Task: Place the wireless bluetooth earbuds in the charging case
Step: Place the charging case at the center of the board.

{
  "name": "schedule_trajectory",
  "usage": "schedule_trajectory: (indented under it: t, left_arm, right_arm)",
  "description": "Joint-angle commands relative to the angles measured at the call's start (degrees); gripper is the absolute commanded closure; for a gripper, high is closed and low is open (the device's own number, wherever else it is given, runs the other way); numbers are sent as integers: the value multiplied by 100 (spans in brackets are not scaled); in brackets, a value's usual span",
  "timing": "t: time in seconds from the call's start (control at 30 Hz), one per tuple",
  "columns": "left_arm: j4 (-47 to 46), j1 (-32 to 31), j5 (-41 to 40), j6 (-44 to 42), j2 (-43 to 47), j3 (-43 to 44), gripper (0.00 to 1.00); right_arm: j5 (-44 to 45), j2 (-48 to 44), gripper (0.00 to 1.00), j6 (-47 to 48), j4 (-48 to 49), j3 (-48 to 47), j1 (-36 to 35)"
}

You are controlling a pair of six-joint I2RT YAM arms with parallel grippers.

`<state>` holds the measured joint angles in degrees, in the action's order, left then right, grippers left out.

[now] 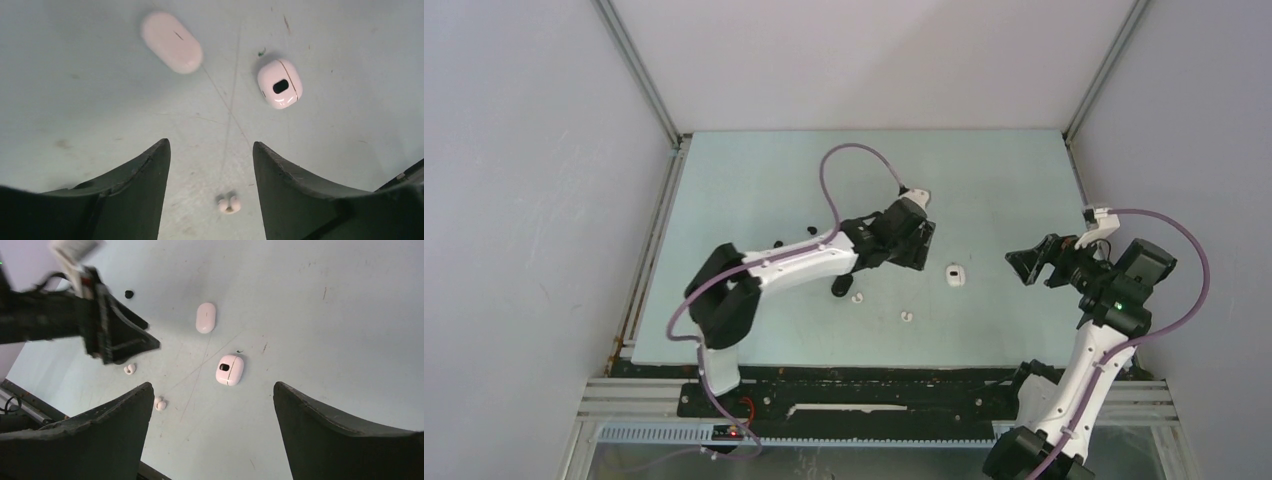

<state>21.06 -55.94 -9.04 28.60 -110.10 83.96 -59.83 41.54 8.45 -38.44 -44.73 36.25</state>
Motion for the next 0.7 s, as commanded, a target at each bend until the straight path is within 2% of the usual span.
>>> schedule_trajectory:
  t: [0.0,0.1,0.2,0.27,0.33,0.43,0.53,0.6,0.63,0.67]
  left_arm:
    - [110,66,-717,-673,1013,-408,32]
    - [-245,65,-1226,-683,1792,-1309,32]
    - [-694,85,-1374,-622,2646,-2271,31]
    - [-941,185,-1013,-510,3085,-2817,29]
    - [-1339,299,-665,-443,3517,-3375,29]
    - [-1423,336,-861,-308,4070,-3994,29]
    - [-1559,334,-929,-176,4624,-4439,27]
    - [-1507,338,-886,-52,4819,-4554,24]
    - [-1478,338,-717,-1,4891,-4581,17]
    - [-1472,338,-512,108,4950,-4623,3]
  right_arm:
    - [-220,78,9,176,76,-5,10]
    - [-170,27,11,286,257,138,-159]
    - [165,48,23,427,481,208,-701]
    - [1020,144,30,315,795,198,-1576]
    - [2132,341,34,436,1035,173,-2995]
    - [3611,977,37,726,1421,81,-4741]
    - [3986,2235,41,680,1625,-283,-5423]
    - [4083,3008,41,398,1716,-632,-5563]
    - [4145,3353,41,339,1771,-804,-5610]
    - [4257,3640,41,297,1864,-949,-5648]
